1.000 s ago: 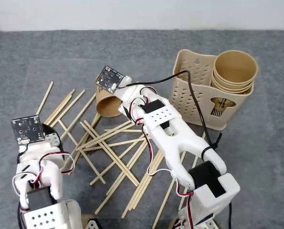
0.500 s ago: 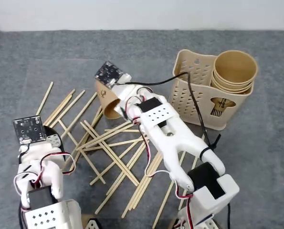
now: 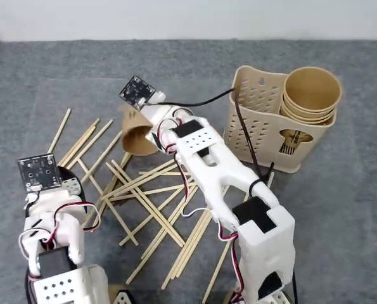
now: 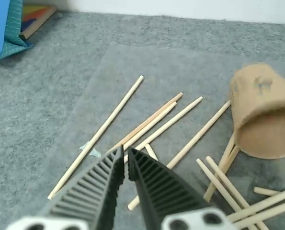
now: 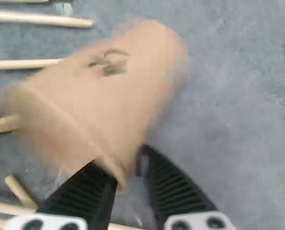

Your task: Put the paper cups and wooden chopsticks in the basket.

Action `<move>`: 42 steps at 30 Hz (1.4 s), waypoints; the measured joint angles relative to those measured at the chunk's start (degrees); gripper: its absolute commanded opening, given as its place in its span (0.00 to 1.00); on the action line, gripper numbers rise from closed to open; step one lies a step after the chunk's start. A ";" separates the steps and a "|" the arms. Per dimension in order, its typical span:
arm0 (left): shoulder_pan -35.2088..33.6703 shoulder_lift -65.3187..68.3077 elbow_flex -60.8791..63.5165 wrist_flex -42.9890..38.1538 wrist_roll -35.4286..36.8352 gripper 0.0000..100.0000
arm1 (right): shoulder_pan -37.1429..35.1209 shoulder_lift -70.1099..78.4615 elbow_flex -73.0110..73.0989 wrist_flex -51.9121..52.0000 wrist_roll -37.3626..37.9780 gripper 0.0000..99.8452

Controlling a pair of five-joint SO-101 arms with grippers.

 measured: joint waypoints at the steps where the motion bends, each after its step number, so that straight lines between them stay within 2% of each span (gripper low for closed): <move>1: 0.00 0.00 0.00 0.00 0.00 0.02 | 0.26 -0.26 -0.26 0.53 0.09 0.01; 5: 0.00 0.00 0.00 0.00 0.00 0.02 | 1.67 -5.19 -0.88 5.80 -2.73 0.01; 11: 0.00 0.00 0.00 0.00 0.00 0.02 | 4.75 -16.44 -9.14 19.60 -6.59 0.01; 26: 0.00 0.00 0.62 0.00 0.00 0.02 | 23.91 -28.57 -41.14 54.59 -6.77 0.01; 35: 0.00 0.00 0.62 0.00 0.00 0.02 | 37.98 -31.56 -48.26 64.53 -6.77 0.01; 42: 0.00 0.00 0.62 0.00 0.00 0.02 | 45.19 -32.97 -48.70 65.58 -6.77 0.01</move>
